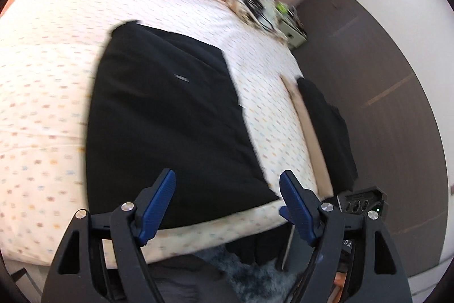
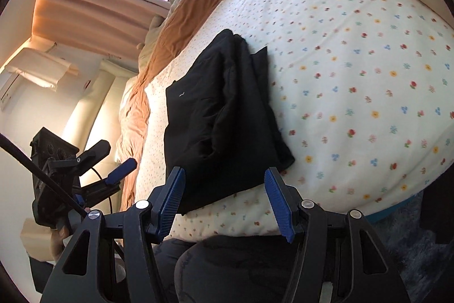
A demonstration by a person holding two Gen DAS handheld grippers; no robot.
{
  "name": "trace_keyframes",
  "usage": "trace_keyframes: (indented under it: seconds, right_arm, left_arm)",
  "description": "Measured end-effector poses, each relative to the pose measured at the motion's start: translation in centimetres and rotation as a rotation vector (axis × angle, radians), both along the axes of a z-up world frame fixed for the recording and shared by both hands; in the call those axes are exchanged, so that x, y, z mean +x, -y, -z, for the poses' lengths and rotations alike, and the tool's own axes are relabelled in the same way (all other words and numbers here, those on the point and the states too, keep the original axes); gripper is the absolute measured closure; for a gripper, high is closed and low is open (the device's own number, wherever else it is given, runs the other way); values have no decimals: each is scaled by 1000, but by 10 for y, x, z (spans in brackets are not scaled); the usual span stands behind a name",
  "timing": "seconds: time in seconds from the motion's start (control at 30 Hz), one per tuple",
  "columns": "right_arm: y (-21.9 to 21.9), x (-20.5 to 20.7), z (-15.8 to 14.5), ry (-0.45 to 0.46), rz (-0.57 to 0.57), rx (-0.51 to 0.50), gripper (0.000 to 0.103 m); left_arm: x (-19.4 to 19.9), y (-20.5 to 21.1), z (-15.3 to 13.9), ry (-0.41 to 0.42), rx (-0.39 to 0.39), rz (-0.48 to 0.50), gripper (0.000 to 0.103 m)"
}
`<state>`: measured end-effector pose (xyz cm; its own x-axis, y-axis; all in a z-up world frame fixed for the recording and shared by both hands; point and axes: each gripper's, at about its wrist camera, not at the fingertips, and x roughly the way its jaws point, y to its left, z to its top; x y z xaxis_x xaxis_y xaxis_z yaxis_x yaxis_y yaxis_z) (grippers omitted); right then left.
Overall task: Fold large clothes
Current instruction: 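Open both tools and release the folded trousers, then grasp the folded trousers' edge with both tools and fold it over again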
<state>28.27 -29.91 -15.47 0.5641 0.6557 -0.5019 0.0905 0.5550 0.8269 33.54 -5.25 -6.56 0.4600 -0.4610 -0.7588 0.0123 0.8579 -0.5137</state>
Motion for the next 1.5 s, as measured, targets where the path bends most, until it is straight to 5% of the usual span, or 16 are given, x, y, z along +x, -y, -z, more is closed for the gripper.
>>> trace_keyframes:
  seconds: [0.37, 0.67, 0.73, 0.77, 0.83, 1.07, 1.33, 1.5]
  right_arm:
    - [-33, 40, -9, -38, -55, -66, 47]
    - [-52, 62, -7, -61, -73, -108, 47]
    - [-56, 65, -7, -48, -75, -127, 55]
    - [-58, 67, -7, -33, -84, -132, 75]
    - [-59, 69, -8, -19, -93, -128, 92]
    - [-39, 58, -8, 56, -90, -116, 96]
    - [-10, 41, 51, -19, -55, 16, 96]
    - [-5, 25, 59, -30, -17, 36, 97]
  left_arm:
    - [-21, -79, 23, -3, -9, -136, 27]
    - [-16, -98, 50, -52, 4, -174, 27]
    - [-13, -102, 59, -85, 6, -186, 27]
    - [-12, -104, 64, -95, 1, -188, 27]
    - [-9, -104, 71, -105, -1, -188, 27]
    - [1, -92, 79, -108, 15, -163, 27]
    - [11, -74, 97, -143, 28, -134, 39]
    - [18, -70, 103, -157, 34, -134, 40]
